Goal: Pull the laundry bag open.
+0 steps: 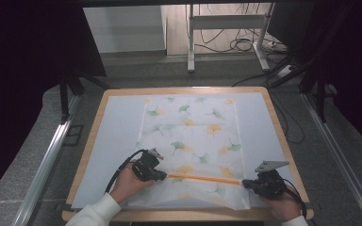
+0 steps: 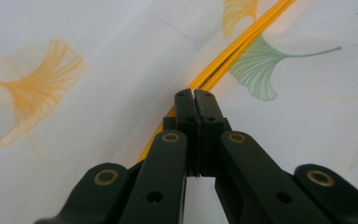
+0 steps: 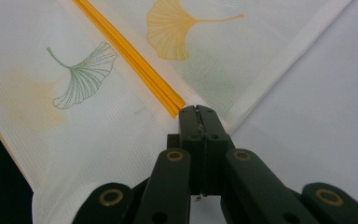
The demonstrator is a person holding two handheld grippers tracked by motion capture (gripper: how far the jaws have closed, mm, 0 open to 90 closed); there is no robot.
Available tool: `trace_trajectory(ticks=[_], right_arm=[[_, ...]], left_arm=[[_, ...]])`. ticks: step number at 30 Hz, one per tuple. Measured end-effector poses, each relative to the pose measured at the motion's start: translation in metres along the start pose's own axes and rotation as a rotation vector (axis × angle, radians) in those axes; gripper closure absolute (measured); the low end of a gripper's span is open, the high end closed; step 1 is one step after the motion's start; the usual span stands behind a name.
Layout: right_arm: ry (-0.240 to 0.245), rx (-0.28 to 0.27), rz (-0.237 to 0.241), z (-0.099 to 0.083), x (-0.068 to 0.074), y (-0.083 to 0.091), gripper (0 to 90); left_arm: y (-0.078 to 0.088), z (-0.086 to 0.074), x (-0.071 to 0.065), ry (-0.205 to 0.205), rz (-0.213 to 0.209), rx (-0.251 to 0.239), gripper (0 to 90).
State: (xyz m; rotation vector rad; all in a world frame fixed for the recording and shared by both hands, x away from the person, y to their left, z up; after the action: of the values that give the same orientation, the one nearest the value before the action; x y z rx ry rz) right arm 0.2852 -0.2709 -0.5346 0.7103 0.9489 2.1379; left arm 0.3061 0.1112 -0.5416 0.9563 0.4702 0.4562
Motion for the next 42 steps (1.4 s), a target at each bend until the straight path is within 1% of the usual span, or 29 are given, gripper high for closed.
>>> trace_trajectory(ticks=[6,11,17,21,26,28,33,42], right_arm=[[-0.003,-0.001,0.003,0.0,0.0,0.0,89.5],[-0.004,-0.001,0.004,0.0,0.0,0.0,89.5],[-0.001,0.001,0.005,0.0,0.0,0.0,89.5],[0.0,0.002,0.003,0.0,0.0,0.0,89.5],[-0.001,0.003,0.004,0.0,0.0,0.0,89.5],[-0.001,0.003,0.005,0.0,0.0,0.0,89.5],[-0.002,0.003,0.008,0.0,-0.001,0.0,89.5],[0.0,0.004,0.005,0.0,0.0,0.0,89.6]], left_arm=[[0.006,-0.009,0.007,0.027,0.007,-0.002,90.0],[0.011,-0.016,0.012,0.038,0.017,-0.001,90.0],[0.018,-0.027,0.019,0.063,0.033,-0.001,90.0],[0.022,-0.036,0.025,0.091,0.028,-0.015,90.0],[0.027,-0.044,0.028,0.106,0.037,-0.021,90.0],[0.029,-0.047,0.03,0.115,0.033,-0.024,90.0],[0.031,-0.052,0.032,0.124,0.028,-0.027,90.0],[0.034,-0.057,0.035,0.132,0.039,-0.029,90.0]])
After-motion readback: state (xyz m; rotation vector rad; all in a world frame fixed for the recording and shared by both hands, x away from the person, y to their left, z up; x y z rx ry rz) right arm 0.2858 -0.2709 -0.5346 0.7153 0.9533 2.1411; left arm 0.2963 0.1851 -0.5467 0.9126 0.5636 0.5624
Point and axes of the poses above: each handheld gripper's, and its own axes: y roughly backward along the jaws, z roughly out of its top, x roughly to its left, the point moved 3 cm from there along -y, roughly forward along the jaws, and after that the axes turned 8 degrees about -y, right-handed, at the moved point
